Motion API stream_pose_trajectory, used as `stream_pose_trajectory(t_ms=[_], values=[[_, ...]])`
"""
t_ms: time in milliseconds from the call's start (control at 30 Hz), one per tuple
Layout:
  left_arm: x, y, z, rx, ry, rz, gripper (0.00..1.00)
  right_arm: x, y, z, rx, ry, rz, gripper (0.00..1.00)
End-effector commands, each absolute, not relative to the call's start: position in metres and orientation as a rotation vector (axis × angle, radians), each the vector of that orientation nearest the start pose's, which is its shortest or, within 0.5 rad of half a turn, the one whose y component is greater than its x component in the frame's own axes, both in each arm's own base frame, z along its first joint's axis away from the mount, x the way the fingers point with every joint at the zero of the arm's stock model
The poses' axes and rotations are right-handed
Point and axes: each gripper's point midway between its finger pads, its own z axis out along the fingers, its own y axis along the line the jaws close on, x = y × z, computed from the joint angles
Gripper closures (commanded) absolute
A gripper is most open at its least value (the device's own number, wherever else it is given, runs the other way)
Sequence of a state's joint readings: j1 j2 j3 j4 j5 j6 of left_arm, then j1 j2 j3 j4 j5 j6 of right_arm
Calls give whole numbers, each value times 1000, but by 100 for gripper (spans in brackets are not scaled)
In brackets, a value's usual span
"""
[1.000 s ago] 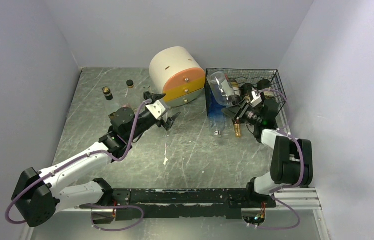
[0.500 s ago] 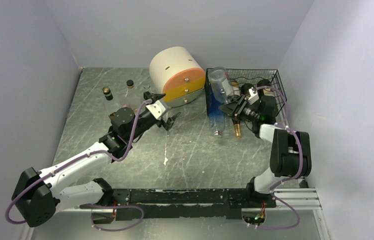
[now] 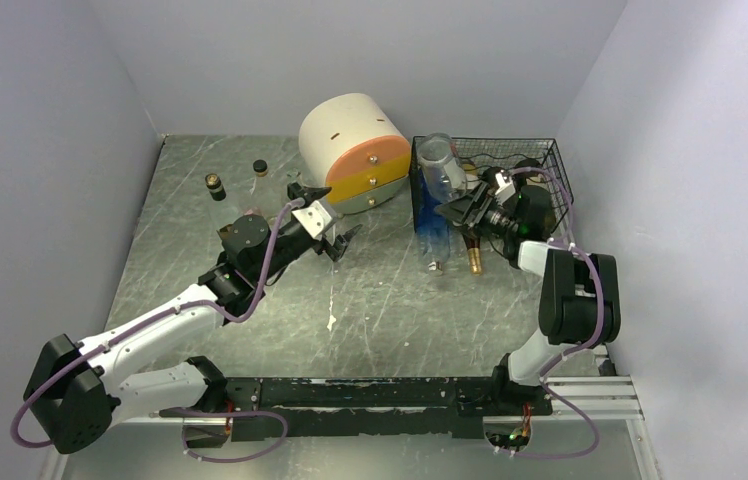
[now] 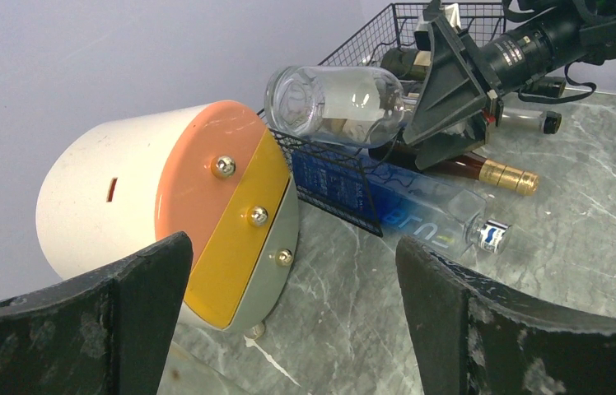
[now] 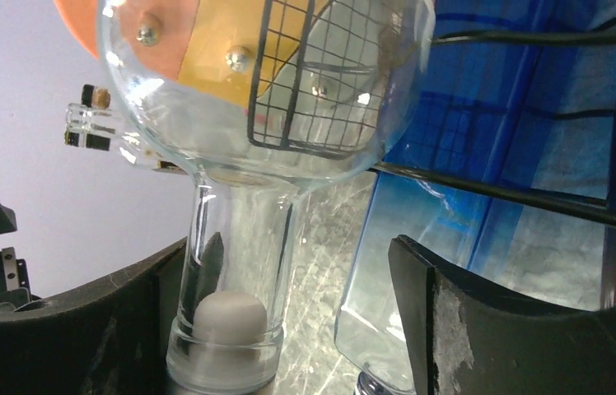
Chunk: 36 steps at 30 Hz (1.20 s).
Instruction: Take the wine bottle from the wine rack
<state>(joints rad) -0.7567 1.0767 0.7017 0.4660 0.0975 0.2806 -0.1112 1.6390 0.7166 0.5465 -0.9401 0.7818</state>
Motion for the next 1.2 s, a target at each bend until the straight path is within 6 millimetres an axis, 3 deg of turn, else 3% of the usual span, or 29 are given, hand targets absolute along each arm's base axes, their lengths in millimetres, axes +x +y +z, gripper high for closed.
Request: stream_pose_trajectory(t_ms=[0, 200, 433, 733, 867, 1167], values=[[284, -280, 301, 804, 1242, -470, 3, 389, 115, 142, 211, 1999, 1328, 17], [282, -281, 304, 804, 1237, -480, 3, 397, 115, 152, 233, 2005, 1350, 12], [283, -282, 301, 809, 1241, -477, 3, 404, 116, 157, 267, 2011, 1391, 19], [283, -282, 302, 810, 1237, -479, 3, 399, 138, 157, 252, 2026, 1411, 20], [282, -283, 302, 813, 1237, -486, 3, 402, 144, 154, 288, 2005, 1435, 32], [284, -281, 301, 809, 1239, -469, 3, 411, 149, 161, 315, 1942, 1502, 47]])
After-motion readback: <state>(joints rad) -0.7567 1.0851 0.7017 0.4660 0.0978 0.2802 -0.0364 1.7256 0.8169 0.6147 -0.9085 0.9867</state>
